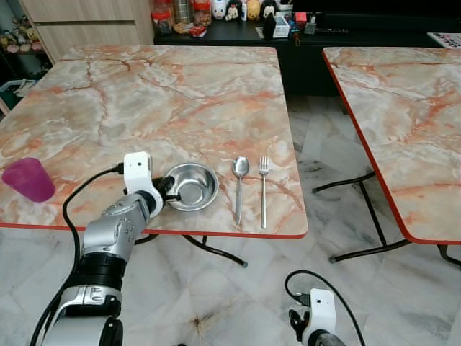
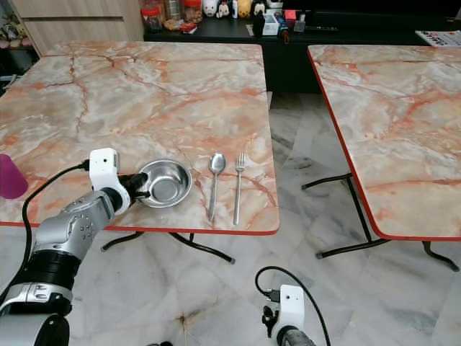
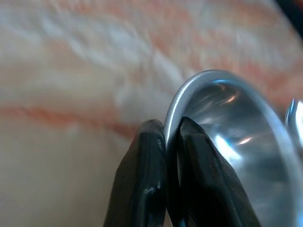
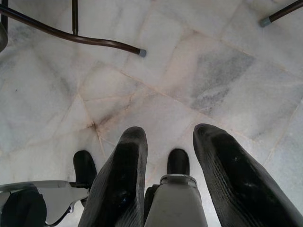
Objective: Setting the table
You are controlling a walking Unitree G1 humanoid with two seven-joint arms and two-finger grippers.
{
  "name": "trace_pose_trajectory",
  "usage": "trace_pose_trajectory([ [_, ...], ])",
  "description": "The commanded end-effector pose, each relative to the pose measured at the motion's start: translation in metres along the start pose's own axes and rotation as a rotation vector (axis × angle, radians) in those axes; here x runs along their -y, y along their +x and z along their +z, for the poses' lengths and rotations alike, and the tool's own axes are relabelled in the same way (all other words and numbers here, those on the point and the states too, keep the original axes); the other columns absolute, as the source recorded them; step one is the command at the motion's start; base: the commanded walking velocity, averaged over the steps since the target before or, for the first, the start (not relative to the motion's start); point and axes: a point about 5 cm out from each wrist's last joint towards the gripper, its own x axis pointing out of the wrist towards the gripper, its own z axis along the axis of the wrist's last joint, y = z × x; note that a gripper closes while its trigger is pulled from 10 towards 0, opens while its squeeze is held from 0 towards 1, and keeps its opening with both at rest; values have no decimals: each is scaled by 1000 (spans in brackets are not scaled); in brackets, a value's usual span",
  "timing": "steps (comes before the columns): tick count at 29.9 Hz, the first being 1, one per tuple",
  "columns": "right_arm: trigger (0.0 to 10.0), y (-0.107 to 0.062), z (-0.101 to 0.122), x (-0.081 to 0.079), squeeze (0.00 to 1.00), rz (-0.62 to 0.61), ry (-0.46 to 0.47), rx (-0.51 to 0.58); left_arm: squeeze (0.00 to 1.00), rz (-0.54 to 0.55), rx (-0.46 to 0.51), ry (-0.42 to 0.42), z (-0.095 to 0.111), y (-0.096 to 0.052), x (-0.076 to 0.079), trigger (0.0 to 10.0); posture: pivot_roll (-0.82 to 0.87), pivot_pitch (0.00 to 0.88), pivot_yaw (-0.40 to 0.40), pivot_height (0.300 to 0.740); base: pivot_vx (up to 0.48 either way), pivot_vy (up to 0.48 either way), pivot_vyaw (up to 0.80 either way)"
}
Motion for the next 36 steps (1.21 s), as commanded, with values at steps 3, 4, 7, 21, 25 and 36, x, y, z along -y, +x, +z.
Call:
trace_pose_trajectory([
  [3, 10000, -1, -3, 0, 0, -1, 6, -14, 0, 34, 402, -132, 73, -13, -7, 8157, 81, 133, -6, 740, 0, 0, 0],
  [4, 10000, -1, -3, 0, 0, -1, 6, -14, 0, 34, 402, -132, 73, -13, -7, 8157, 81, 133, -6, 740, 0, 0, 0],
  [7, 10000, -1, -3, 0, 0, 0, 3, -15, 0, 114, 602, -182, 111, -28, -26, 10000, 86, 134, -7, 740, 0, 0, 0],
  [21, 10000, -1, -5, 0, 0, 0, 7, -14, 0, 859, 918, 308, 180, -133, -149, 10000, 97, 139, -3, 740, 0, 0, 0],
  [25, 10000, -1, -7, -1, 0, 2, 10, -18, 0, 1228, 787, 626, 167, -168, -185, 10000, 99, 147, 1, 740, 0, 0, 0],
  [36, 10000, -2, -9, -2, 0, -2, 17, -21, 0, 1457, 231, 798, 72, -175, -240, 10000, 88, 148, 10, 740, 0, 0, 0],
])
